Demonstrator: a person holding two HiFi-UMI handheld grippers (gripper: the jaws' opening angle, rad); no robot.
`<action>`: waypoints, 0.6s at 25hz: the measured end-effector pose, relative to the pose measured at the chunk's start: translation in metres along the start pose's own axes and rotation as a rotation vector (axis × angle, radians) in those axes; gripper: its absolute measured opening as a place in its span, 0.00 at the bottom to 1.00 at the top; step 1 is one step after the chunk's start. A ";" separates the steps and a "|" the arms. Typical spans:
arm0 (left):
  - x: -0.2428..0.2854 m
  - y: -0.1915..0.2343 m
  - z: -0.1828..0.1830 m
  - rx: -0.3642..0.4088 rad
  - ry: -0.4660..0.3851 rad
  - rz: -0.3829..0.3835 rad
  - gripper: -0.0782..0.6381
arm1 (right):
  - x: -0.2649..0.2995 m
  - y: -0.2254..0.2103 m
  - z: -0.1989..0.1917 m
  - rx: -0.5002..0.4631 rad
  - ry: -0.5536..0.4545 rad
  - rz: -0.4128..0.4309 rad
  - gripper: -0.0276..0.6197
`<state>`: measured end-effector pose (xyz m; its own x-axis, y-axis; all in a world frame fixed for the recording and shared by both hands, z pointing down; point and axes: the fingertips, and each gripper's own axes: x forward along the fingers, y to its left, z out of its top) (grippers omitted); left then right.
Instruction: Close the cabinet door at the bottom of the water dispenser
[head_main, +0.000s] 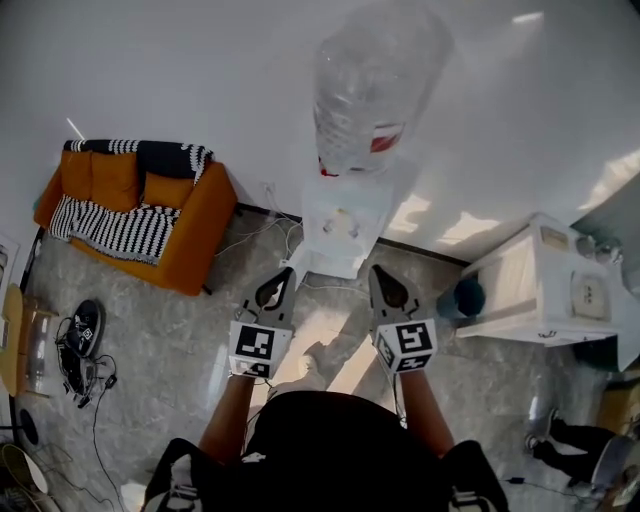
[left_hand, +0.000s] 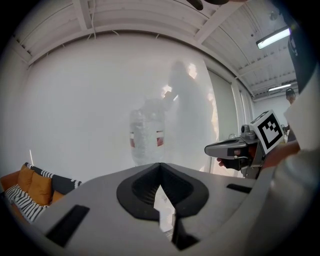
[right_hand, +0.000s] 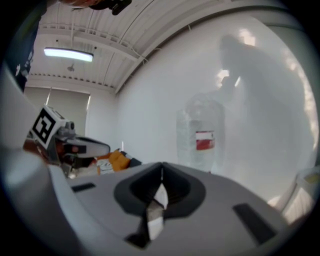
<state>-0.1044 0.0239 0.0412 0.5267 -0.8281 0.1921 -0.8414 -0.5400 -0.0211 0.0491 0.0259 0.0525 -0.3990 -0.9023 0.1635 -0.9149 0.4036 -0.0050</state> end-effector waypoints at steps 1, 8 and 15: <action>0.005 0.005 -0.002 -0.002 0.004 -0.006 0.12 | 0.006 -0.001 -0.002 0.002 0.009 -0.005 0.09; 0.026 0.031 -0.018 -0.011 0.036 -0.044 0.12 | 0.036 0.000 -0.015 0.012 0.045 -0.032 0.09; 0.039 0.050 -0.031 -0.024 0.071 -0.039 0.12 | 0.055 0.000 -0.032 0.024 0.101 -0.026 0.10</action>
<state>-0.1294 -0.0305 0.0782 0.5499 -0.7933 0.2611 -0.8235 -0.5672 0.0109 0.0293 -0.0189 0.0927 -0.3681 -0.8920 0.2622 -0.9265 0.3756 -0.0227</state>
